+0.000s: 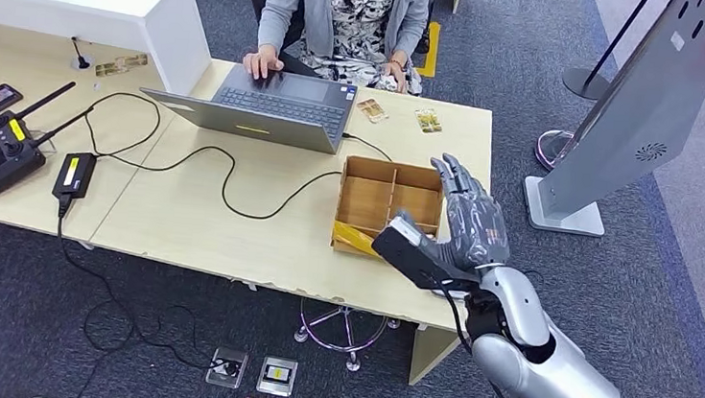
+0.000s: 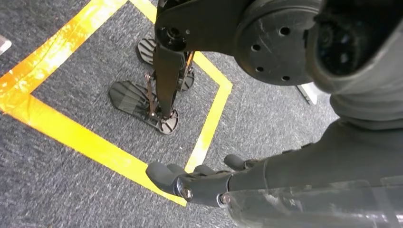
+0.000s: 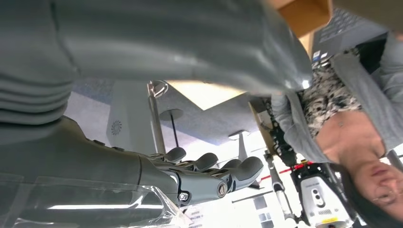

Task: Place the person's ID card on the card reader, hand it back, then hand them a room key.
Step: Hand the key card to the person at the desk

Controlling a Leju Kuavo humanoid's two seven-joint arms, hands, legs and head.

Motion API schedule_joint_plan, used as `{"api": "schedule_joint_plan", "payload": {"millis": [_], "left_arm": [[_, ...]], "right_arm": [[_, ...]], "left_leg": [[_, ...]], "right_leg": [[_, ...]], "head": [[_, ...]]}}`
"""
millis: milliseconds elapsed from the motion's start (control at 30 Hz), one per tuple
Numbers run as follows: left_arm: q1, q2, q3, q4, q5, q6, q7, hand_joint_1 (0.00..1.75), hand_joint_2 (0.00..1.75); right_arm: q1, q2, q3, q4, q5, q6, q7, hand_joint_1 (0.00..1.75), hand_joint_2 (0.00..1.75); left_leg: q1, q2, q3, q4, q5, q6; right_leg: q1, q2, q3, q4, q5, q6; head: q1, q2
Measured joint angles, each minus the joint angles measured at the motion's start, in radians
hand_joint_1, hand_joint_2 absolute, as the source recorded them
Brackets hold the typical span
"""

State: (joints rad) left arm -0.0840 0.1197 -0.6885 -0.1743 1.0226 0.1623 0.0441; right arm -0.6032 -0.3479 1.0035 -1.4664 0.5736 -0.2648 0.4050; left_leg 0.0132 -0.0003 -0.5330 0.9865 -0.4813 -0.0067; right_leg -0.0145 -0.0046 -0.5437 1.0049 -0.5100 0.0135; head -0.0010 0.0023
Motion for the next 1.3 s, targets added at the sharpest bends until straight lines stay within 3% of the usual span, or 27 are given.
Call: {"api": "schedule_joint_plan", "payload": {"millis": [167,567,867,1300], "left_arm": [[-0.001,-0.002,-0.011,0.0,0.007,0.008,0.002,0.0,0.0],[-0.003,-0.005,-0.034,-0.006,0.025,0.017,0.009,0.0,0.0],[-0.004,-0.008,-0.053,-0.006,0.018,0.014,0.011,0.0,0.0],[-0.005,-0.017,-0.085,-0.006,0.015,0.003,0.013,0.0,0.0]], "right_arm": [[0.075,0.007,-0.007,-0.06,0.09,0.027,0.037,0.0,1.75],[0.193,0.105,-0.077,-0.043,0.286,-0.014,0.086,0.0,1.75],[0.2,0.18,-0.12,0.009,0.339,0.016,0.057,0.0,1.75],[0.121,0.285,-0.156,0.265,0.308,0.015,-0.03,0.0,1.75]], "left_leg": [[0.0,0.0,0.0,0.0,0.0,0.0],[0.0,0.0,0.0,0.0,0.0,0.0],[0.0,0.0,-0.001,0.0,0.0,0.0],[0.0,0.0,-0.001,0.0,0.0,0.0]], "right_leg": [[0.0,0.0,0.0,0.0,0.0,0.0],[0.0,0.0,0.0,0.0,0.0,0.0],[0.0,0.0,0.0,0.0,0.0,0.0],[0.0,0.0,0.0,0.0,0.0,0.0]], "head": [[0.0,0.0],[0.0,0.0],[0.0,0.0],[0.0,0.0]]}}
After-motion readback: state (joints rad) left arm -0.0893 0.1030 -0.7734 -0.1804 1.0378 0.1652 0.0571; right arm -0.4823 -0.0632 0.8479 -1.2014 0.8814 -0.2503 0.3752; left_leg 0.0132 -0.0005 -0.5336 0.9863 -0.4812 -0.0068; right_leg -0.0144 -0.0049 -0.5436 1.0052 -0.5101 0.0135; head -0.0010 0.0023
